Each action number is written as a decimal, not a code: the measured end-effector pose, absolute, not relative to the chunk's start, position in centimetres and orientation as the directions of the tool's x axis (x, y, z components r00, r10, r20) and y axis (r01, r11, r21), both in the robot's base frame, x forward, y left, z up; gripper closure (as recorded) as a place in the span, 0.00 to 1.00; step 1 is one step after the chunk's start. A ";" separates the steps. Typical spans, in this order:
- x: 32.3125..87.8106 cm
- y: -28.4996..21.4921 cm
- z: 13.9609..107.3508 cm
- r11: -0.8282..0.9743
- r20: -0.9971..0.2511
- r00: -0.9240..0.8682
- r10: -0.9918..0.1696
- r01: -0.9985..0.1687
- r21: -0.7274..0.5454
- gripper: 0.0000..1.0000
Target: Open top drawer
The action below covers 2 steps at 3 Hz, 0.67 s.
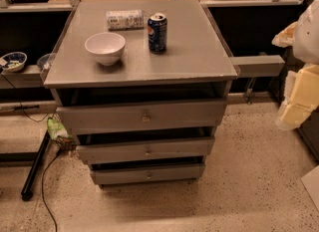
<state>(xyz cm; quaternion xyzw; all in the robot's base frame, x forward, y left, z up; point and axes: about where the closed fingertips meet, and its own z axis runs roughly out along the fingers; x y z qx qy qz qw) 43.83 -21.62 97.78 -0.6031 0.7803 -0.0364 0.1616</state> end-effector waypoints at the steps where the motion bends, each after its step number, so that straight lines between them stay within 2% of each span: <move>1: 43.8 -21.6 97.8 0.270 -0.208 -0.220 -0.953 -0.929 -0.252 0.03; 2: 43.8 -21.6 97.8 0.270 -0.208 -0.220 -0.953 -0.929 -0.252 0.25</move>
Offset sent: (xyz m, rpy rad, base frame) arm 0.0000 0.0000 0.0000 0.0000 0.0000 0.0000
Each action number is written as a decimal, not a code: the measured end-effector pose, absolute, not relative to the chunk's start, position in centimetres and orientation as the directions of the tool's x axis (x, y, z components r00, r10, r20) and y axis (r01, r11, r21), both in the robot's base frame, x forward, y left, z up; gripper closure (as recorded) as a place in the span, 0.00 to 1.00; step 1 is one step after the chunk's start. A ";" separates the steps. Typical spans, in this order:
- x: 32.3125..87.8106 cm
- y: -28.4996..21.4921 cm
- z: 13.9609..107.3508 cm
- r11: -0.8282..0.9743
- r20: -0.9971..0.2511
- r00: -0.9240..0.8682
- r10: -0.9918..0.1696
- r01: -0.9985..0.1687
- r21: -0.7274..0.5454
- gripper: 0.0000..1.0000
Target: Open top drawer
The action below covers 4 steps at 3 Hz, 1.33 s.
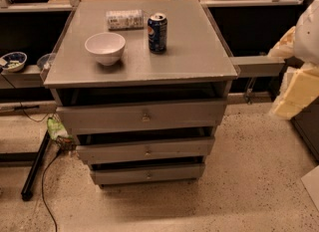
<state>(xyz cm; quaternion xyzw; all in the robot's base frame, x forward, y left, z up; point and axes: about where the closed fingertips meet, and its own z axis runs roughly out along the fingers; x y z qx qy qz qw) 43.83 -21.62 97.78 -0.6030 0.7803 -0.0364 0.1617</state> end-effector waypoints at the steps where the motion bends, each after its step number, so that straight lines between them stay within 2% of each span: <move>1: 43.8 -21.6 97.8 0.270 -0.208 -0.220 -0.953 -0.929 -0.252 0.56; 3: 43.8 -21.6 97.8 0.270 -0.208 -0.220 -0.953 -0.929 -0.252 1.00; 4: 43.8 -21.6 97.8 0.270 -0.209 -0.221 -0.953 -0.929 -0.252 1.00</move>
Offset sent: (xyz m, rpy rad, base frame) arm 0.0000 0.0000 0.0000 0.0000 0.0000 0.0000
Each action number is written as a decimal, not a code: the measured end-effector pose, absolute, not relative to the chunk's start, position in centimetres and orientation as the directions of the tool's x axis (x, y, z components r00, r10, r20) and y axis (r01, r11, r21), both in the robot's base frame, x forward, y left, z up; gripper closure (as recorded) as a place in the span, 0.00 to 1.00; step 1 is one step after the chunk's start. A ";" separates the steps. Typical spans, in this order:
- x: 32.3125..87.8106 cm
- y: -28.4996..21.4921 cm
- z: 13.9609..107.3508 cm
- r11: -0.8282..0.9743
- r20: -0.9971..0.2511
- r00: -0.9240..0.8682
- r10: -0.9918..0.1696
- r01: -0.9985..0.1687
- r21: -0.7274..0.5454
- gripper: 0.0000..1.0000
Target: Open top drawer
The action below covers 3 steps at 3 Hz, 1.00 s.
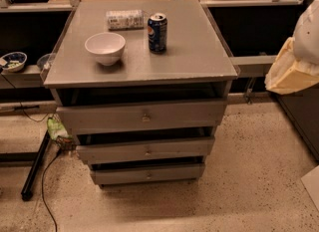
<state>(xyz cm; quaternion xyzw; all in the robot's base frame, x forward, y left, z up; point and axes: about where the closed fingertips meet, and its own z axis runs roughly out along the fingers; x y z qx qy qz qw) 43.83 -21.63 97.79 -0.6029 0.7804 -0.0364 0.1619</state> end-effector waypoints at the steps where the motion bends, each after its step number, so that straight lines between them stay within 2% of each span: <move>1: 44.0 -22.1 97.7 0.302 -0.243 -0.240 -0.940 -0.918 -0.259 1.00; 3: 44.6 -19.7 93.1 0.312 -0.299 -0.246 -0.922 -0.930 -0.197 1.00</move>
Offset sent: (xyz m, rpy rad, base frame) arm 0.0070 0.0091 -0.0544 0.1189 0.0252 -0.0463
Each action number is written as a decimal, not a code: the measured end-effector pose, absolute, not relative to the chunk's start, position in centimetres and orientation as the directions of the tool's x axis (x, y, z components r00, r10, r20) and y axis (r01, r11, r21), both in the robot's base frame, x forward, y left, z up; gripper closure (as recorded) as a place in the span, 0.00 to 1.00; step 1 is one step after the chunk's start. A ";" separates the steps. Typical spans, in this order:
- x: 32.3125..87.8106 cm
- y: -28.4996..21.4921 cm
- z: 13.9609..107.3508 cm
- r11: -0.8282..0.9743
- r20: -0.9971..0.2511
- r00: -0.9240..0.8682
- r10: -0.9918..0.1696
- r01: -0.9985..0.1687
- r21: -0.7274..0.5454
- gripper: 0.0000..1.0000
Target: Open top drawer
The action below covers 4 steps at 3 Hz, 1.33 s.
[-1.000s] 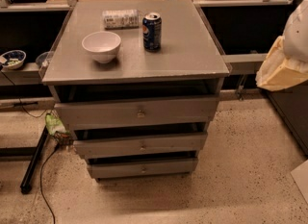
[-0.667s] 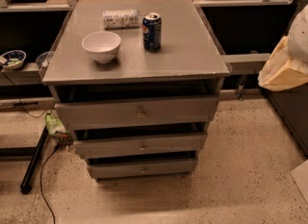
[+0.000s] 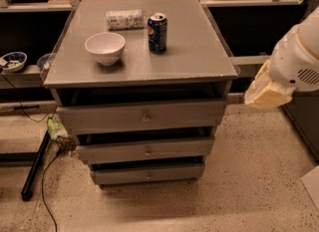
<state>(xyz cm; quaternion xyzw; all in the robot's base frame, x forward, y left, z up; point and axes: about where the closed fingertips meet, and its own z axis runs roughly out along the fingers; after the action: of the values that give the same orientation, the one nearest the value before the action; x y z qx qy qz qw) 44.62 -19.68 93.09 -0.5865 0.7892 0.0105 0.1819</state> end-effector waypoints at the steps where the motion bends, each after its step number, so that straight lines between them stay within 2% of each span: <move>1: 45.3 -18.0 90.7 0.297 -0.328 -0.237 -0.914 -0.943 -0.147 1.00; 2: 46.8 -14.7 85.9 0.235 -0.342 -0.193 -0.920 -0.968 -0.085 1.00; 4: 47.8 -14.4 84.9 0.261 -0.356 -0.207 -0.911 -0.959 -0.111 1.00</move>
Offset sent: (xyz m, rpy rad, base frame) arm 0.0292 0.0606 -0.0794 0.0835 0.1021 0.1044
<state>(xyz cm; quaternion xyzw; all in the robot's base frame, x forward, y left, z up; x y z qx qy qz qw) 47.82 -14.39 84.92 -0.6041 0.7740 0.0670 0.1777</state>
